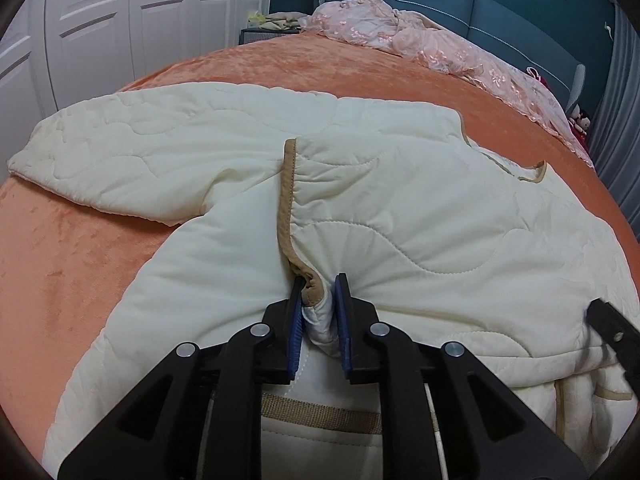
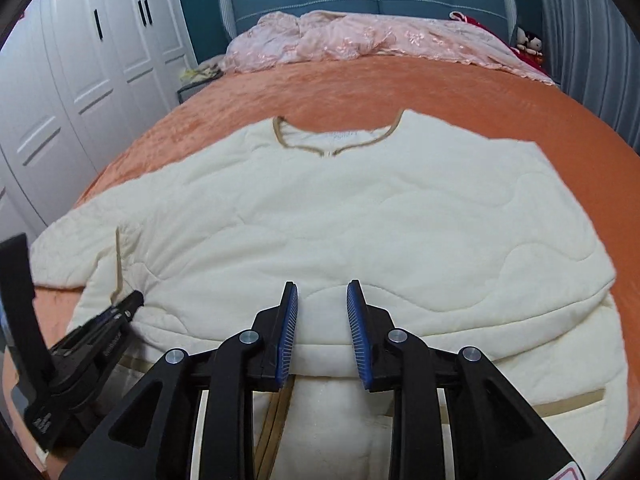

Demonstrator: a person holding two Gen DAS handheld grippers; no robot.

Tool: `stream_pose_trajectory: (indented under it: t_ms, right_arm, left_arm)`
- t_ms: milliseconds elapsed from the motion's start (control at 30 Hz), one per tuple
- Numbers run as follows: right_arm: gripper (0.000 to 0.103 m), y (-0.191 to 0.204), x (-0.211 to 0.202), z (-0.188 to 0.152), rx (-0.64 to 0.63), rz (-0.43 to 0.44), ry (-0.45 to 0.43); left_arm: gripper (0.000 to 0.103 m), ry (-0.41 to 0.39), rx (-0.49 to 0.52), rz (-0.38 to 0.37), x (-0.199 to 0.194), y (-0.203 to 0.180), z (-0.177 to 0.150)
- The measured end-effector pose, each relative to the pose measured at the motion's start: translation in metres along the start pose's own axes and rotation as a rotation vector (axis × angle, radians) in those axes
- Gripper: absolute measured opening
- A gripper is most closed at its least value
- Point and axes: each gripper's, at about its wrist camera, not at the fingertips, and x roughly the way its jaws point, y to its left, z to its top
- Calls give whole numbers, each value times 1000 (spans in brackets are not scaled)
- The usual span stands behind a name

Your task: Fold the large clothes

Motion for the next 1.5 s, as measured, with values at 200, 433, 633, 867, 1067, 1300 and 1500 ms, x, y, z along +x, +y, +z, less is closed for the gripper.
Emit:
stream_pose_trajectory:
  t_ms: [200,433,633,867,1067,1300,1500]
  right_arm:
    - [26,7,9,-12,-41,-43,-13]
    - [26,18,11,-17,-90,-102,-40]
    - [26,10,10,-17,-65,-72,-44]
    - [26,14,10,-18,-74,-87,-49]
    - [26,16,11,-18,-80,-98,-51]
    - [26,20,11,-19,-87,-112,-54]
    - [26,20,12,-19,-74,-99,-58]
  left_arm:
    - [15,-11,11,10,2,-3,-1]
    - [17,-7,-3,-4,0,-3,1]
    - [66,22,-220,-164,-39,64,17]
    - [91,-62,-538,-34,-66,244,43]
    - [82,-57,-824,49,-37,378,69]
    - [54,-45,-924,-28,-5,405,83]
    - [5,-29,-666,-23,-13,348,138]
